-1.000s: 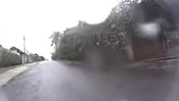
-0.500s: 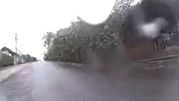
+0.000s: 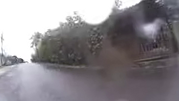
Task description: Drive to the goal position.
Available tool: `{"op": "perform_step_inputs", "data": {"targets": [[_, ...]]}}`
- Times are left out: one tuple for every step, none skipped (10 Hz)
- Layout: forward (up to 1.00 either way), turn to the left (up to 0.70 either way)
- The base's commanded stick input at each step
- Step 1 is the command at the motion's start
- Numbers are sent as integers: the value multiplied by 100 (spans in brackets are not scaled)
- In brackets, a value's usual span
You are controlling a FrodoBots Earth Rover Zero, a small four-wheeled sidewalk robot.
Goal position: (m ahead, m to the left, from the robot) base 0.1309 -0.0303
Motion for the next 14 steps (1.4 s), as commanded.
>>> {"op": "perform_step_inputs", "data": {"targets": [[0,-70],[0,-70],[0,-70],[0,-70],[0,-70],[0,-70],[0,-70],[0,-70],[0,-70],[0,-70],[0,-70],[0,-70],[0,-70],[0,-70]]}}
